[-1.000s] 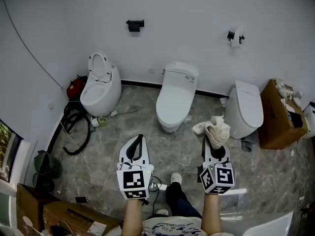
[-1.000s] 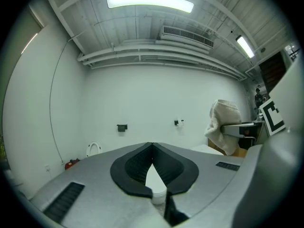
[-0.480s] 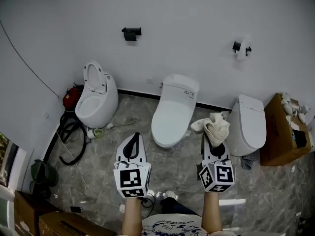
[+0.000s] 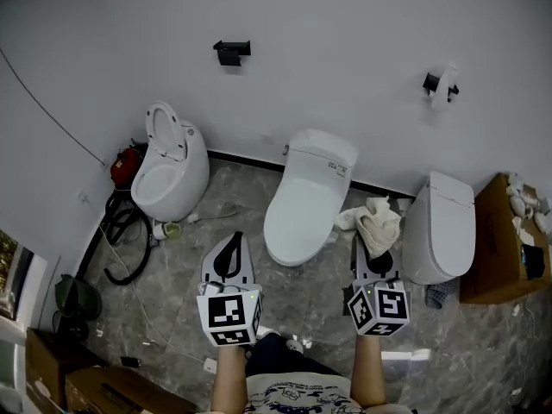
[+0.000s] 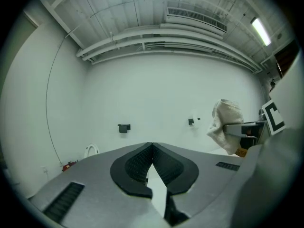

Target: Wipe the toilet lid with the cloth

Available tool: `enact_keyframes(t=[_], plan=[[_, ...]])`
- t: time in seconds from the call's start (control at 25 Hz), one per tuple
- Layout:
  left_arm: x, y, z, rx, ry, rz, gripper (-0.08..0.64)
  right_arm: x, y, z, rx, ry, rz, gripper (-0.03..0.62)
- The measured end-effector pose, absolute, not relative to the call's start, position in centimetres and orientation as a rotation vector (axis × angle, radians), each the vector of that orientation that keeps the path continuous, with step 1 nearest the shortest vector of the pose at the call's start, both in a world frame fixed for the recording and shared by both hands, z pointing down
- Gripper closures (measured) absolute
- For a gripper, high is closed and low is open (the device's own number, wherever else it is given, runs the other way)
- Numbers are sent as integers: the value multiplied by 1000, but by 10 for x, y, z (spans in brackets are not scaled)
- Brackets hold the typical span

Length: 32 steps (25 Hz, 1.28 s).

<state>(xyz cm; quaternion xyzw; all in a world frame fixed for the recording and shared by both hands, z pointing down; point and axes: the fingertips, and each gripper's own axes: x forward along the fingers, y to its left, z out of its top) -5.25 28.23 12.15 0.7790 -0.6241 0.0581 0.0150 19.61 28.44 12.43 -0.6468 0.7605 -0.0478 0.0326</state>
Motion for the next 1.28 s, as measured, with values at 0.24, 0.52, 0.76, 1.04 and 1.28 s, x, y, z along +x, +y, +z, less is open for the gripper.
enact_keyframes(t=[0.24, 0.52, 0.76, 1.04, 1.28], plan=[[-48, 244, 132, 2413, -1928, 201, 557, 202, 250, 135, -2007, 2339, -169, 480], [-37, 179, 142, 2436, -1889, 190, 557, 209, 190, 141, -2032, 2329, -158, 480], [-44, 102, 150, 2444, -1867, 195, 557, 202, 116, 147, -2050, 2329, -144, 480], [-54, -4, 145, 2480, -1845, 177, 557, 202, 20, 149, -2106, 2291, -152, 480], [-60, -88, 152, 2495, -1811, 199, 557, 202, -56, 157, -2153, 2272, -174, 480]])
